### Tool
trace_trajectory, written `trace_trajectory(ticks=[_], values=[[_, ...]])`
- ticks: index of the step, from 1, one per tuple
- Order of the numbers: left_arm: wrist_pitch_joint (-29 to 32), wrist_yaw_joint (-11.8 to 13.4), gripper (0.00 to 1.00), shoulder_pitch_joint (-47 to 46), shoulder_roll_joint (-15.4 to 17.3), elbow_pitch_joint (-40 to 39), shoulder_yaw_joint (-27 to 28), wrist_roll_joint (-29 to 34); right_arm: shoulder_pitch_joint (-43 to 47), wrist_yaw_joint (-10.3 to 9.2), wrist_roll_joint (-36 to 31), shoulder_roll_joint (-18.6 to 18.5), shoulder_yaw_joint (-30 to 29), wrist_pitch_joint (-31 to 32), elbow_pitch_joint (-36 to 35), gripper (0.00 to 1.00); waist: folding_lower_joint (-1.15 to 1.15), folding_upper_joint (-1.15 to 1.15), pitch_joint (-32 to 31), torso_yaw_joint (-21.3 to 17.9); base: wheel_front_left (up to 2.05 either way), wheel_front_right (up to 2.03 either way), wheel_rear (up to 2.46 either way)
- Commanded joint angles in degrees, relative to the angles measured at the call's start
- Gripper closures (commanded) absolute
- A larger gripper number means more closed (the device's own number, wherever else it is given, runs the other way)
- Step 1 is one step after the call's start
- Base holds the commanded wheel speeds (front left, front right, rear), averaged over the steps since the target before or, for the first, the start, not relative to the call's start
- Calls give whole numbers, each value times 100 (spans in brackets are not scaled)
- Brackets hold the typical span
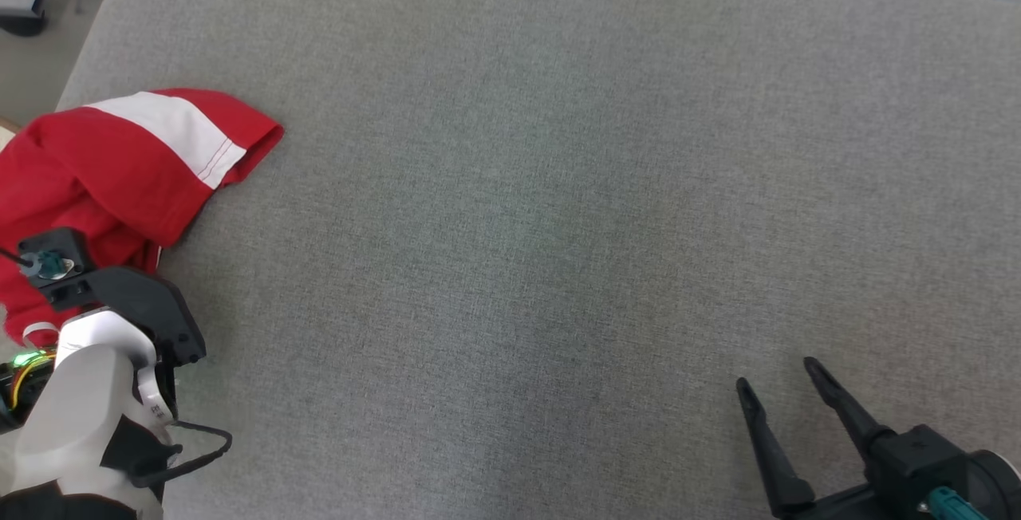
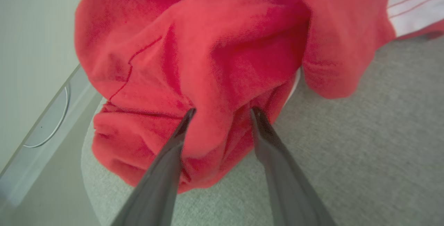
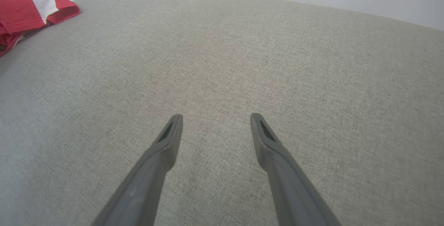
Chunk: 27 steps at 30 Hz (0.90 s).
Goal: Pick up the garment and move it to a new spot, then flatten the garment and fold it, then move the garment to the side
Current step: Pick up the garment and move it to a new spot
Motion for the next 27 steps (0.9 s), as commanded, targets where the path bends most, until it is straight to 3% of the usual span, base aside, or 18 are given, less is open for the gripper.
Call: trace_trajectory(ticks=[1,7,15,19,27], values=[[-115,-82,100,-38,-12,29,32,-79,-56,-14,15,34,38,-50,33,0,-2,-1,-106,-23,0,0,0],[-373,-424,100,38,168,187,64,-178,-195,-14,97,107,275,-277,390,0,-2,-1,-654,-110,0,0,0],[-506,-837,100,-220,156,220,-470,206,-228,-14,255,349,434,-642,1073,0,-2,-1,-1730,-305,0,0,0],[-649,-945,100,-448,-28,103,-568,213,-165,-14,312,462,418,-818,1367,0,-2,-1,-2271,-518,0,0,0],[-831,-1262,100,-884,-551,-303,-1019,369,-152,-14,305,591,318,-1014,1621,0,-2,-1,-2684,-931,0,0,0]])
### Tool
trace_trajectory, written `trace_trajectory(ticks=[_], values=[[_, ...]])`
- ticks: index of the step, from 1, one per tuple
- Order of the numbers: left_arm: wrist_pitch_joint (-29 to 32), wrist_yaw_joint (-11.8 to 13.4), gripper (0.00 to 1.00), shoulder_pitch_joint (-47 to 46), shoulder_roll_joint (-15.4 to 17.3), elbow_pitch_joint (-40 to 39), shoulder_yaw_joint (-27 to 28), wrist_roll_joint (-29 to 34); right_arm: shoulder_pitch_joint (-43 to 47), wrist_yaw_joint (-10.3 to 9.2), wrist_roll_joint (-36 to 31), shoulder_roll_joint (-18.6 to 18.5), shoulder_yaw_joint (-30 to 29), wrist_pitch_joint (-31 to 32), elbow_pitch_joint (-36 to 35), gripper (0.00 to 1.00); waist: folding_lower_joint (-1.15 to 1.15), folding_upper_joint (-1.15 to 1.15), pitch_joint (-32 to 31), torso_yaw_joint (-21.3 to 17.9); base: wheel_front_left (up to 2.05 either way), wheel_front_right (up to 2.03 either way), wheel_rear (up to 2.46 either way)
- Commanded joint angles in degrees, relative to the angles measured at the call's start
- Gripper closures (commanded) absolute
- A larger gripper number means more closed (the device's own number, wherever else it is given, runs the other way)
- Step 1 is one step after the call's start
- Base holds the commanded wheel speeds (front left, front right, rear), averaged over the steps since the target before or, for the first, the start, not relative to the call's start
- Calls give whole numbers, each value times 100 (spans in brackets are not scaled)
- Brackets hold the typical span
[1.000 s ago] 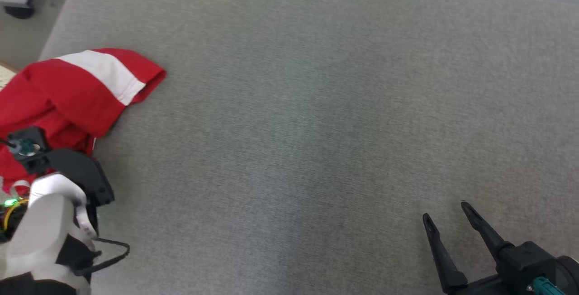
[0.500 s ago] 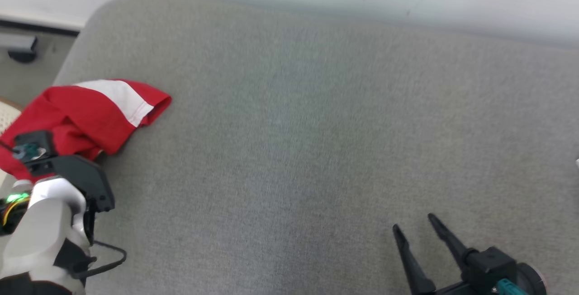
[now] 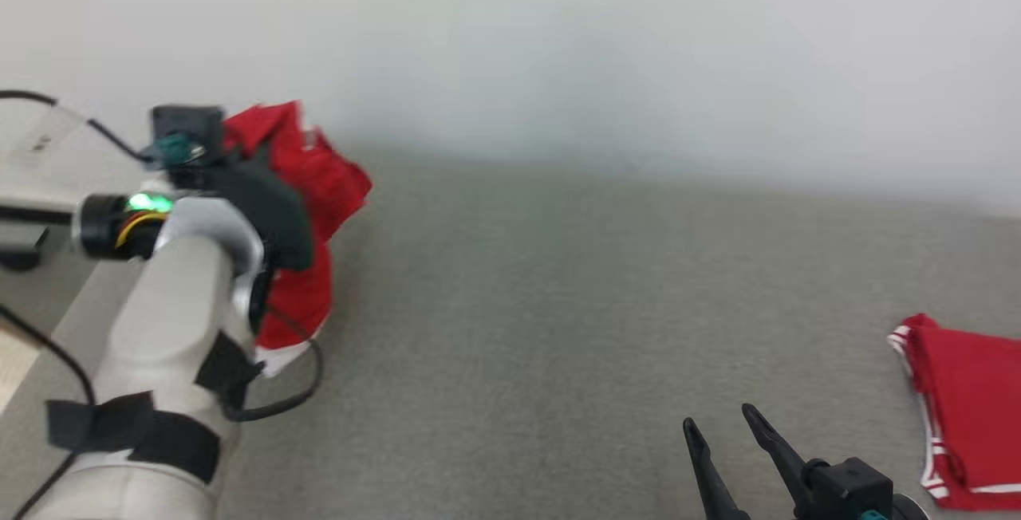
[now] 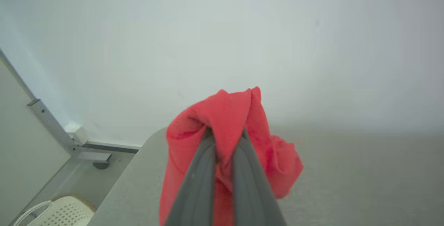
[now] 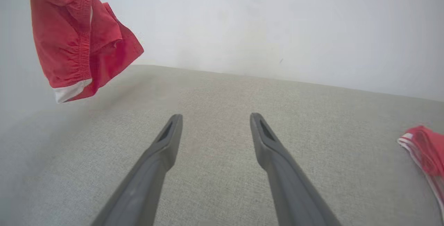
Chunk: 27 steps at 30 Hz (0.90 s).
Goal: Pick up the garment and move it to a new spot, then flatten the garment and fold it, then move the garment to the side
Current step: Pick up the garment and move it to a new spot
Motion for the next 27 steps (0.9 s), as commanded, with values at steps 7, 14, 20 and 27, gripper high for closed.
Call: trace_trajectory(ticks=[7,14,20,27], values=[[130,-201,100,-30,-475,-563,-332,-438,-34,-14,-52,44,-62,-98,93,0,2,1,-522,-944,0,0,0],[891,-202,100,636,-521,-2498,-1784,-2477,-109,-14,-82,57,-45,-114,118,0,2,1,-448,-1482,0,0,0],[1176,16,100,1219,-521,-3699,-2236,-3604,-158,-14,-80,64,-32,-145,109,0,2,1,-292,-1794,0,0,0],[1229,587,100,1968,-433,-3230,-2190,-3813,-256,-14,-23,67,69,-166,154,0,2,1,-98,-2022,0,0,0]])
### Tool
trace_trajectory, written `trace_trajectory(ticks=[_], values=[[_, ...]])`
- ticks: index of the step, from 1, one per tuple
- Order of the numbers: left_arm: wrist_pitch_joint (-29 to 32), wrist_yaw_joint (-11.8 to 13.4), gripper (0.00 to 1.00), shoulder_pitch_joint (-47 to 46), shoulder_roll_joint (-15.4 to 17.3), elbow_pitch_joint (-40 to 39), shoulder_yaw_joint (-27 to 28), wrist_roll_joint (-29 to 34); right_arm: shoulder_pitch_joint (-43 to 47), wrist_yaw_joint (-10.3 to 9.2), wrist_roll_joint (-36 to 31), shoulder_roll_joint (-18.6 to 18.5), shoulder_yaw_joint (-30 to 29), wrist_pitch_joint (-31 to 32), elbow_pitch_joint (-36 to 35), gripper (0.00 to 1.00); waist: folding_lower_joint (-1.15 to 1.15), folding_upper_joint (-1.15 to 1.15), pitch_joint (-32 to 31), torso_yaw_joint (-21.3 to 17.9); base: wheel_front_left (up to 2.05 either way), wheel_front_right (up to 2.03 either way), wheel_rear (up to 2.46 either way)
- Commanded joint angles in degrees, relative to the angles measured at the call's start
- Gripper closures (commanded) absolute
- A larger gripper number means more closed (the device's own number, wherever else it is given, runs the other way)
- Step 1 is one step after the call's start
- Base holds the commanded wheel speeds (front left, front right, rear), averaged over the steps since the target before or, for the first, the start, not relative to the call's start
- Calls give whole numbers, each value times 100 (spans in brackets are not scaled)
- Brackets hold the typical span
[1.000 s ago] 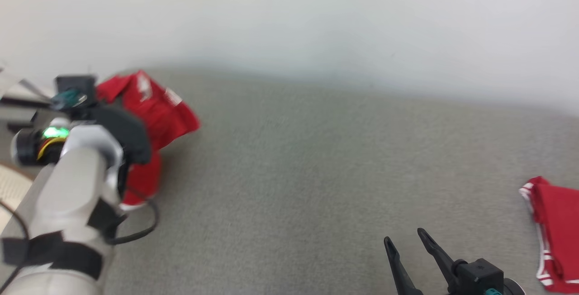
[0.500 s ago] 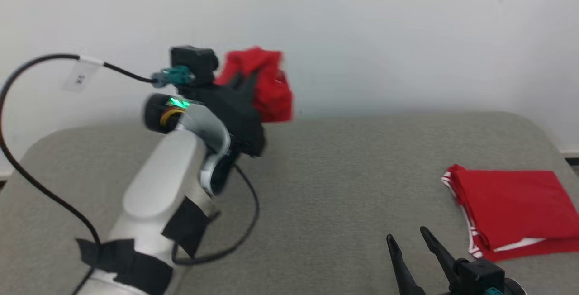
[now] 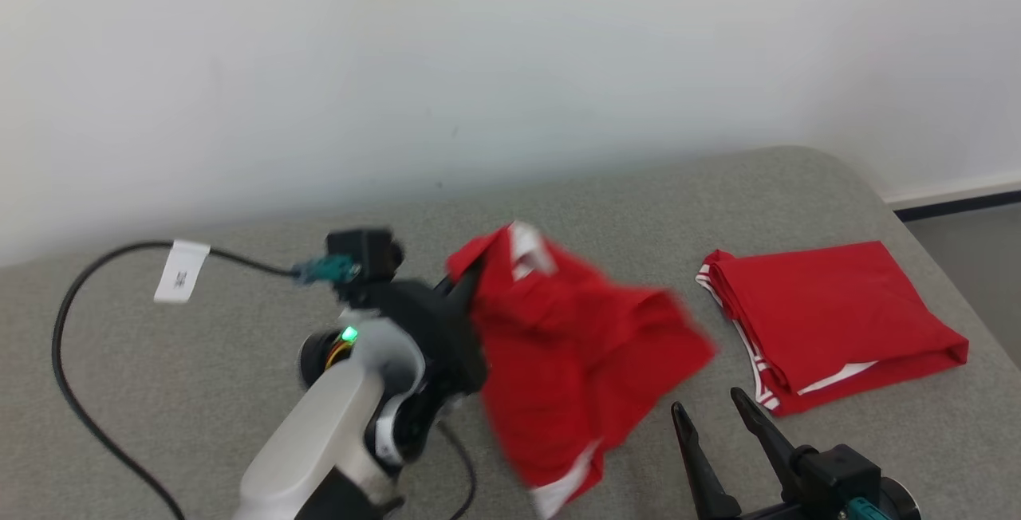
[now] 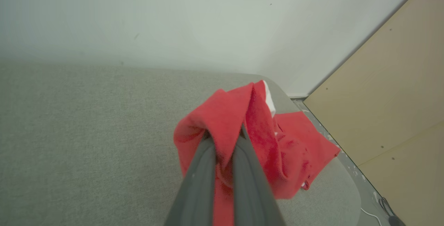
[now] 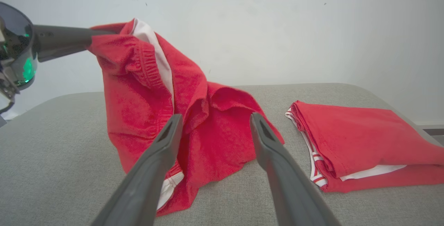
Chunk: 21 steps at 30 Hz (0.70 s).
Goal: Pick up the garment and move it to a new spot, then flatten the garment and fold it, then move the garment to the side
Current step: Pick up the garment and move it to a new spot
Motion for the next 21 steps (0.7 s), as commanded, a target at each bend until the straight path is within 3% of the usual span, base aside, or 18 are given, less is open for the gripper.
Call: trace_trajectory(ticks=[1,2,3,7,14,21], values=[[-67,156,100,221,118,321,73,27,-83,-14,24,9,43,-23,26,0,0,0,150,-156,0,0,0],[-108,196,100,301,153,501,69,54,-109,-14,27,10,61,-25,33,0,0,0,170,-181,0,0,0],[-223,193,0,337,195,673,64,118,-134,-14,31,10,80,-26,40,0,0,0,193,-208,0,0,0],[-969,357,0,439,389,1527,178,323,-180,-14,48,7,75,-24,44,0,0,0,244,-235,0,0,0],[-1671,508,0,293,482,1930,102,635,-112,-14,71,7,25,-21,89,0,0,0,177,-24,0,0,0],[-1866,-29,0,702,407,1481,-182,688,-92,-14,176,4,75,-85,168,0,0,0,12,216,0,0,0]])
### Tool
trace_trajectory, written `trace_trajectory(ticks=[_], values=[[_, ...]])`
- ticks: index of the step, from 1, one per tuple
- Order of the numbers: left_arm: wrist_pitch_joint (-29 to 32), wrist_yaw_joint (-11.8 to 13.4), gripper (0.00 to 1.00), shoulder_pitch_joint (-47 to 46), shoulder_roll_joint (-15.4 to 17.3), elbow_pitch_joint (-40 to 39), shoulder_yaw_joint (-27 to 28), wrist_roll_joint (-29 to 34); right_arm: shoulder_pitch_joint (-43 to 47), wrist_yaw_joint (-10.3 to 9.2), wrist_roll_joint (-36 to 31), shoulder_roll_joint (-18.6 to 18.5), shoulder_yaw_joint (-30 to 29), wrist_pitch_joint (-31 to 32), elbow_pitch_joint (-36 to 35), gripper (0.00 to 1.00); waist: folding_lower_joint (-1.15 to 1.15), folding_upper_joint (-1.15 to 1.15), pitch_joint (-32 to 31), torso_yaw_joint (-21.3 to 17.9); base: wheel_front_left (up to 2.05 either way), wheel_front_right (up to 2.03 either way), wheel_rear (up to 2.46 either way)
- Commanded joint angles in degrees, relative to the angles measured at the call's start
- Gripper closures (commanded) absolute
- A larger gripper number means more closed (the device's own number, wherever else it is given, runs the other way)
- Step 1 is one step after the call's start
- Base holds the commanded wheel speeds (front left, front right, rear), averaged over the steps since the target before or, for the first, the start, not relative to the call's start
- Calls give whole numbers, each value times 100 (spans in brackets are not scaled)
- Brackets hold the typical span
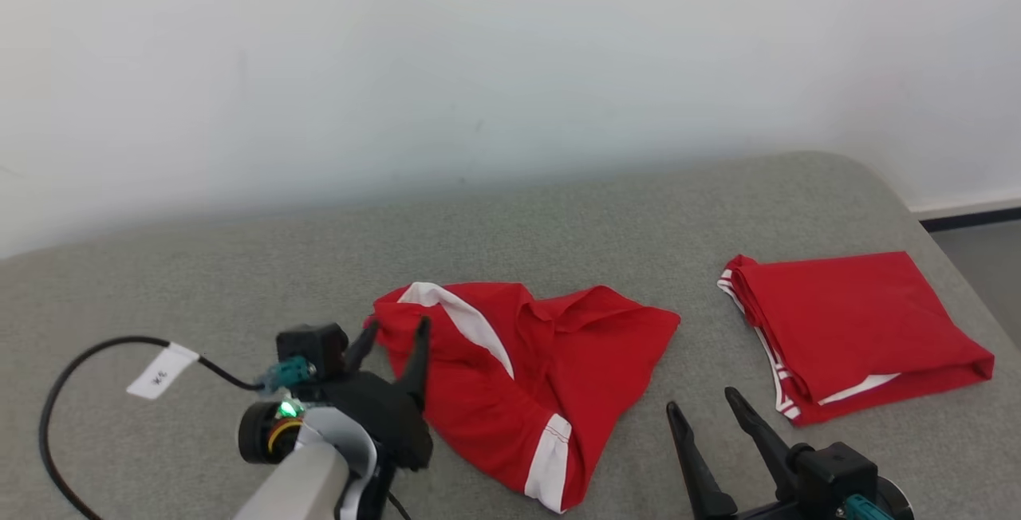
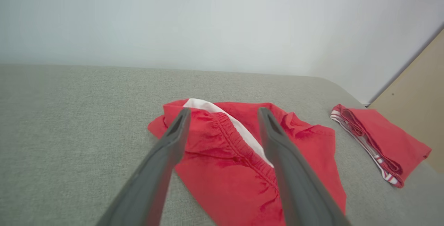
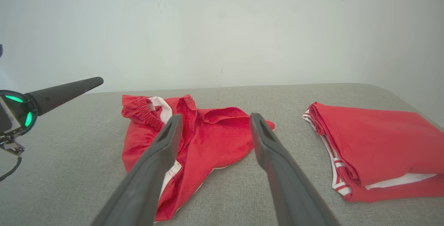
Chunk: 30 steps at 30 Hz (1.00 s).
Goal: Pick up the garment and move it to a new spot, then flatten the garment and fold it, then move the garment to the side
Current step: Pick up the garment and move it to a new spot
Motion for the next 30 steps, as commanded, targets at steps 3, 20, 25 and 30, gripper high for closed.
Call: trace_trajectory(ticks=[3,20,25,30], values=[[75,-99,0,279,-4,-300,-218,124,49,-14,54,-1,-15,-50,20,0,0,0,-99,93,0,0,0],[1004,70,0,540,-75,-880,-1522,956,-48,-14,-53,-1,-31,-17,43,0,0,0,40,-738,0,0,0],[663,291,0,514,-178,-837,-1437,967,-15,-14,-82,-2,-115,-49,22,0,0,0,47,-887,0,0,0],[-290,215,0,809,-127,-1238,-1236,1022,114,-14,-52,-2,-313,-146,5,0,0,0,-32,-790,0,0,0]])
